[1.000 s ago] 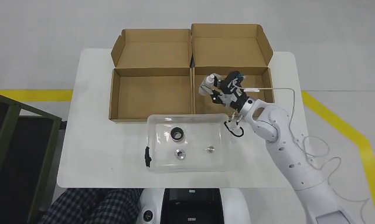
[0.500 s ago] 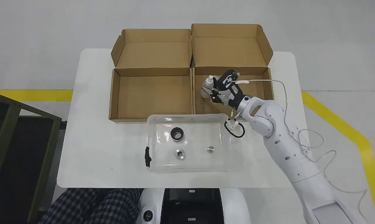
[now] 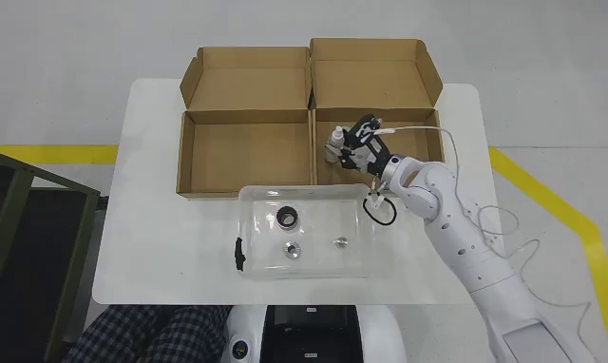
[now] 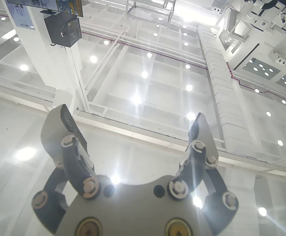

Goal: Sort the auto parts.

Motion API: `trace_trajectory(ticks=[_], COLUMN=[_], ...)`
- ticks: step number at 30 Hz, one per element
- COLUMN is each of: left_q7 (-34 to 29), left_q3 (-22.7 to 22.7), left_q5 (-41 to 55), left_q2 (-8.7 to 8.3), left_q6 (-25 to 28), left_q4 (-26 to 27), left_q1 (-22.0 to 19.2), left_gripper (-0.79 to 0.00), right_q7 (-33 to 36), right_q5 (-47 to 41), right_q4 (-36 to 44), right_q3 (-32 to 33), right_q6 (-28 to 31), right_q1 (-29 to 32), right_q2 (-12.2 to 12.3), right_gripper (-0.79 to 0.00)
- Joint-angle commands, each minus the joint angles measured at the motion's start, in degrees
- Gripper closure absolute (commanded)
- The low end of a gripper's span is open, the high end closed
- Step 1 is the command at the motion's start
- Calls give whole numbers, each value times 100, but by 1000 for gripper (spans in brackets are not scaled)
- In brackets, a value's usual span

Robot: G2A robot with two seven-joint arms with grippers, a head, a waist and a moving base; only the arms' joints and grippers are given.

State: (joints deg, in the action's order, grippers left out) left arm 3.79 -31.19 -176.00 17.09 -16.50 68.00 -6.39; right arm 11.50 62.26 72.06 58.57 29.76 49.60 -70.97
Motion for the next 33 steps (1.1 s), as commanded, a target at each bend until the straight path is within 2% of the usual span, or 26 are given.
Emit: trace_trajectory(ticks=[1,4,10,13,18,25,27,29,33], left_q7=[0,0,0,0,0,0,0,0,0], left_q3=[0,0,0,0,0,0,0,0,0], left_q5=[0,0,0,0,0,0,0,0,0], left_q2=[0,0,0,0,0,0,0,0,0], left_q6=[0,0,0,0,0,0,0,0,0], left_q4=[0,0,0,0,0,0,0,0,0], left_q1=[0,0,0,0,0,0,0,0,0], left_gripper=[-785,-785,-785,-785,-785,-785,-785,-785,-785], right_q7=[-3,2,-47,-58,-12,76,96,150,376], right_q5=[15,27,109,199,391,831,868,835,675], right_q4=[15,38,205,410,925,1885,2139,2356,2778], right_q3=[-3,9,85,183,415,755,843,914,1108], right_q6=[0,26,41,24,62,174,196,311,662], right_q1=[18,39,90,140,281,609,711,800,956], right_q2=[-1,0,17,44,115,234,259,282,343], right_gripper=[-317,-363,-391,-443,-533,-554,-594,-646,-674])
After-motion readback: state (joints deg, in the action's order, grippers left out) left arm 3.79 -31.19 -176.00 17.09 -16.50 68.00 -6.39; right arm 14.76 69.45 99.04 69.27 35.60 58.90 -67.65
